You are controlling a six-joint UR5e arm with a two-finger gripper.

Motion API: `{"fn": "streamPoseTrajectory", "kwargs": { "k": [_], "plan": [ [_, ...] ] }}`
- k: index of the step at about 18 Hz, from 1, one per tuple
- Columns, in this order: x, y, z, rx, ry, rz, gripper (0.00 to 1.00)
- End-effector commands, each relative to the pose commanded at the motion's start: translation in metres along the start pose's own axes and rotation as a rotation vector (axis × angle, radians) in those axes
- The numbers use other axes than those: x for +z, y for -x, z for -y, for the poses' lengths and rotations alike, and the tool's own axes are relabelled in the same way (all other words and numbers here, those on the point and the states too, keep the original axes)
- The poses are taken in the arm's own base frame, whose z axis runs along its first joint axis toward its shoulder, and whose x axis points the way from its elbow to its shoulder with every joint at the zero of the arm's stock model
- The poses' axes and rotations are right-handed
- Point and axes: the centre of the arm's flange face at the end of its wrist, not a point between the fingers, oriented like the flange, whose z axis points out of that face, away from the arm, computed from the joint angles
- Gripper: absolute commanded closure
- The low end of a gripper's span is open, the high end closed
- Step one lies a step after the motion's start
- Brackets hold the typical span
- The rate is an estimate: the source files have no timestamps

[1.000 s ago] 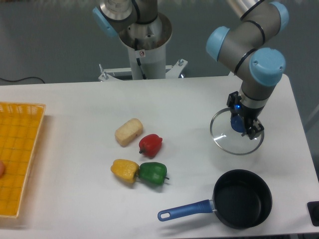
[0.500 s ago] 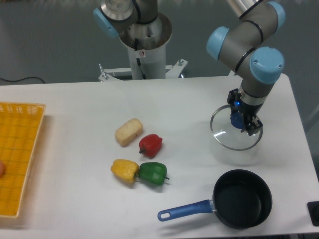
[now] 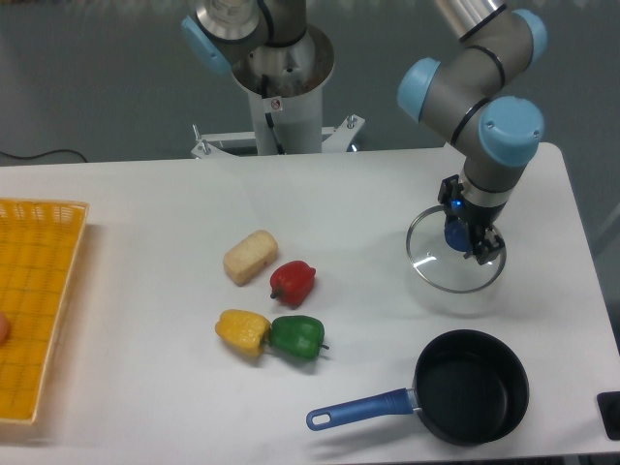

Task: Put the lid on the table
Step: 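Carry the held lid away from the saucepan and lower it toward the table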

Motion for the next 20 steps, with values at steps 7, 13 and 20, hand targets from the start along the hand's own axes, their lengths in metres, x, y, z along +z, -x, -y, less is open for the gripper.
{"fn": "streamPoseTrajectory", "kwargs": {
  "k": [7,13,20],
  "plan": [
    [-0.013,-0.008,0.037,-0.028,0.007,0.017,0.48],
    [-0.007,-0.011,0.066,-0.037,0.021,0.019,0.48],
    [0.004,-0.014,0.068,-0.042,0.019,0.012,0.48]
  ]
}}
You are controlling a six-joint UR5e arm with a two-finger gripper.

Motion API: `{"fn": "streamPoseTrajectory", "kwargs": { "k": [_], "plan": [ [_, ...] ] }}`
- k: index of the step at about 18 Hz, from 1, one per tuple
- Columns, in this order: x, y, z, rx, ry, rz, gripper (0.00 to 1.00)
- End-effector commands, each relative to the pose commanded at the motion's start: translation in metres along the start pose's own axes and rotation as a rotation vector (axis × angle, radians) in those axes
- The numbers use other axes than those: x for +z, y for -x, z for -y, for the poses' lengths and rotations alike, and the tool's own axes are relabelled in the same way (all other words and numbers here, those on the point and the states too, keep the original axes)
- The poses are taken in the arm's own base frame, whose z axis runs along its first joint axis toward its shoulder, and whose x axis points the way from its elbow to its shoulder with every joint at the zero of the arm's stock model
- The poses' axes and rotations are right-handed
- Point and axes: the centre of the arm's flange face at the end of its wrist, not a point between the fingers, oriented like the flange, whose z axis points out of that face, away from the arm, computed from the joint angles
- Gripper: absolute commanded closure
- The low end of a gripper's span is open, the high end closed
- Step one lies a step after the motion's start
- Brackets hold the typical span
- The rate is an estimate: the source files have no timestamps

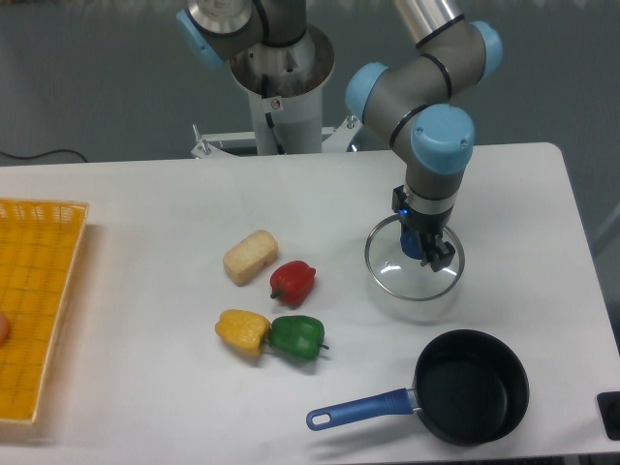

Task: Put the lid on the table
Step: 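Carry the held lid away from the saucepan and lower it toward the table, then hold the lid resting flat on the table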

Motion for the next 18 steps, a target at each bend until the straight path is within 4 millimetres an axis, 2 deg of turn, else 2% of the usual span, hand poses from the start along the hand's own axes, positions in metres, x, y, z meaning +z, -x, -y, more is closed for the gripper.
{"fn": "streamPoseTrajectory", "kwargs": {
  "k": [8,11,18],
  "plan": [
    [0.034,0.007,-0.007,-0.012,0.001,-0.014,0.48],
    [0.041,0.008,-0.01,-0.017,0.0,-0.017,0.48],
    [0.042,0.008,-0.016,-0.024,0.0,-0.019,0.48]
  ]
}}
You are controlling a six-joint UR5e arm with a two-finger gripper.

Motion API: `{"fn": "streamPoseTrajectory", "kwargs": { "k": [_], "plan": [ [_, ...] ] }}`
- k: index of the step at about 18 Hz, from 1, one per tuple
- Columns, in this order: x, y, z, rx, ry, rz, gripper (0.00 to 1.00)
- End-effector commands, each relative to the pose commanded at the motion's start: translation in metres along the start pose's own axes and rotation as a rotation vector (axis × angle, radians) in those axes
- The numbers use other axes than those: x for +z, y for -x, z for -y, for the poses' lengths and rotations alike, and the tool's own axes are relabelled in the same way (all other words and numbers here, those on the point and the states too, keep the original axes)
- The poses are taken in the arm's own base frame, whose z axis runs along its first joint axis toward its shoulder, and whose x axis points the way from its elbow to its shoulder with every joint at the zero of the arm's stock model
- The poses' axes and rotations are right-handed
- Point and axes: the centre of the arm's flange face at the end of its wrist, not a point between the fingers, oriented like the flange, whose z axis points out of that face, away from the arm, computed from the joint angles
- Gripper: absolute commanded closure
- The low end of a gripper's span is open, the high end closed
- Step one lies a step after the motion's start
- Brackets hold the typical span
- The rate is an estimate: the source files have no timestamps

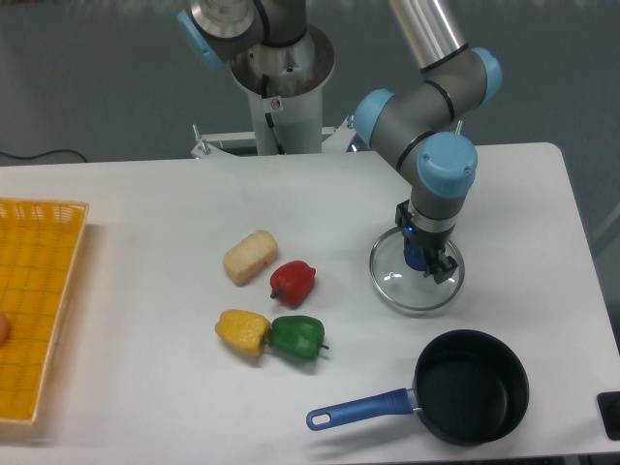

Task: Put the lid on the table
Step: 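Hold the lid resting flat on the table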

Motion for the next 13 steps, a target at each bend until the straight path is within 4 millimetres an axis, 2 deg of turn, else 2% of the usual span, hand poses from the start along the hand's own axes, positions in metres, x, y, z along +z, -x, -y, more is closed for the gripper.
{"fn": "streamPoseTrajectory", "kwargs": {
  "k": [13],
  "plan": [
    [0.0064,0.0004,-0.0018,-0.003,-0.002,-0.012,0.48]
  ]
}}
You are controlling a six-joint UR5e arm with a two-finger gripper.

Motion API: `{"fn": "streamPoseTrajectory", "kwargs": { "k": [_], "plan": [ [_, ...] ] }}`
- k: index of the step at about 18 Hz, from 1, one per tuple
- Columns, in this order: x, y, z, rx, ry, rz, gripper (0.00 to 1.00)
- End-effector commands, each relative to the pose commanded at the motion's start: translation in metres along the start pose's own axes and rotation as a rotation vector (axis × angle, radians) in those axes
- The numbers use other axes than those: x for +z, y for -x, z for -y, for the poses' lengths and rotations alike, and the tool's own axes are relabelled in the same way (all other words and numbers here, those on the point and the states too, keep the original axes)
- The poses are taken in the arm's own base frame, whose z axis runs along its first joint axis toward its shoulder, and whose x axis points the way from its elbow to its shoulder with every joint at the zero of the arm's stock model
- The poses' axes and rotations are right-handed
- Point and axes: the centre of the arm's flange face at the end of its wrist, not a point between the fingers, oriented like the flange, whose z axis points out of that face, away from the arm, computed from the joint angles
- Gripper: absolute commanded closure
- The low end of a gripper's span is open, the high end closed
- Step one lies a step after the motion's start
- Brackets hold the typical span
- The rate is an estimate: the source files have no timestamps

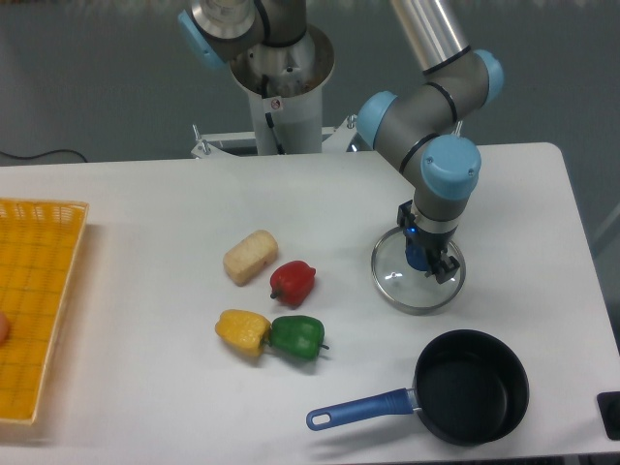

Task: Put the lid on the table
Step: 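Hold the lid resting flat on the table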

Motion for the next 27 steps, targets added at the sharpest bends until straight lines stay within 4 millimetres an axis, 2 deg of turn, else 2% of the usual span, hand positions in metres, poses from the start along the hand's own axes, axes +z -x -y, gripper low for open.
{"fn": "streamPoseTrajectory", "kwargs": {
  "k": [22,26,27],
  "plan": [
    [0.0057,0.0018,-0.0002,-0.001,-0.001,-0.008,0.47],
    [0.0057,0.0018,-0.0002,-0.001,-0.001,-0.008,0.41],
    [0.0057,0.0018,-0.0002,-0.001,-0.001,-0.008,0.35]
  ]
}}
